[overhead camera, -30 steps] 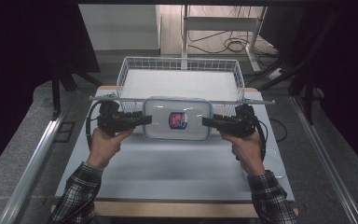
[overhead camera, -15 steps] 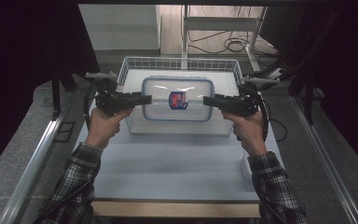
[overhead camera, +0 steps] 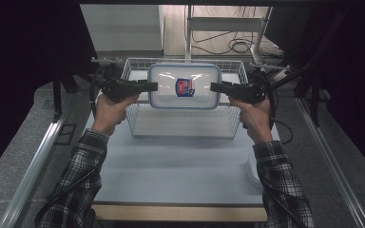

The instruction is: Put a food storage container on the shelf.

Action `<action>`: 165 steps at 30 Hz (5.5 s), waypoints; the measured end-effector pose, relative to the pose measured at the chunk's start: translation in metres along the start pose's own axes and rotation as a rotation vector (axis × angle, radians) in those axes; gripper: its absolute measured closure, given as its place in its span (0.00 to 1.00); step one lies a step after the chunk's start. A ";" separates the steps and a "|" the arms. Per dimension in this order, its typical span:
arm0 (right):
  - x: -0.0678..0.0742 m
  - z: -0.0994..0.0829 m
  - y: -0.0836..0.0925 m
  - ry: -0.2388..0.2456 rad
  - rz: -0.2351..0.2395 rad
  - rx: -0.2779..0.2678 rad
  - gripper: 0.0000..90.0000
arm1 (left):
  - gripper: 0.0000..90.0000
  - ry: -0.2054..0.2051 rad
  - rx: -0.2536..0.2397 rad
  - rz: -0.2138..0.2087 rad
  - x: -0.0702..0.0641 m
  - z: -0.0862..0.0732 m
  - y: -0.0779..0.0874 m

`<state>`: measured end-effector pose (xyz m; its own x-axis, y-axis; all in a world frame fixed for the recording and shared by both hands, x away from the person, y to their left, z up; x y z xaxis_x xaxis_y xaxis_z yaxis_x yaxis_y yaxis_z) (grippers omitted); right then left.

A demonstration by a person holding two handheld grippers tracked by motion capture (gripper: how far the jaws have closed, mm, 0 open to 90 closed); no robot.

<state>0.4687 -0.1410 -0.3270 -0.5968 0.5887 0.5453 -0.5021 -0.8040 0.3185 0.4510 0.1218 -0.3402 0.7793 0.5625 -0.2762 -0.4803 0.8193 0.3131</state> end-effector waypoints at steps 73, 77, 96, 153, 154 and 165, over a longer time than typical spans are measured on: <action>-0.020 0.015 -0.035 0.025 -0.245 0.014 0.56 | 0.46 -0.011 0.046 0.202 0.038 0.005 -0.024; -0.020 0.015 -0.034 0.026 -0.248 0.015 0.56 | 0.46 -0.005 0.038 0.193 0.038 0.004 -0.023; -0.001 -0.004 -0.018 0.149 -0.206 0.010 0.35 | 0.11 -0.172 0.039 0.229 0.010 -0.018 0.001; -0.003 -0.159 0.032 0.278 -0.192 0.083 0.02 | 0.02 -0.342 0.153 0.281 -0.060 -0.178 0.020; -0.003 -0.161 0.032 0.277 -0.193 0.084 0.02 | 0.02 -0.344 0.153 0.287 -0.060 -0.180 0.020; -0.014 -0.194 0.030 0.275 -0.209 0.105 0.02 | 0.02 -0.349 0.190 0.316 -0.059 -0.213 0.011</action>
<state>0.3405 -0.1574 -0.4754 -0.6411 0.7305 0.2355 -0.5727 -0.6596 0.4868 0.3140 0.1210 -0.5139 0.7114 0.6822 0.1692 -0.6580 0.5618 0.5014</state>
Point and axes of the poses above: each handheld gripper's, and its own axes: y roughly backward along the jaws, z roughly out of its top, x roughly to its left, the point moved 8 cm from there along -y, roughly forward along the jaws, and after that the axes turned 10 degrees about -y, right-handed, at the moved point
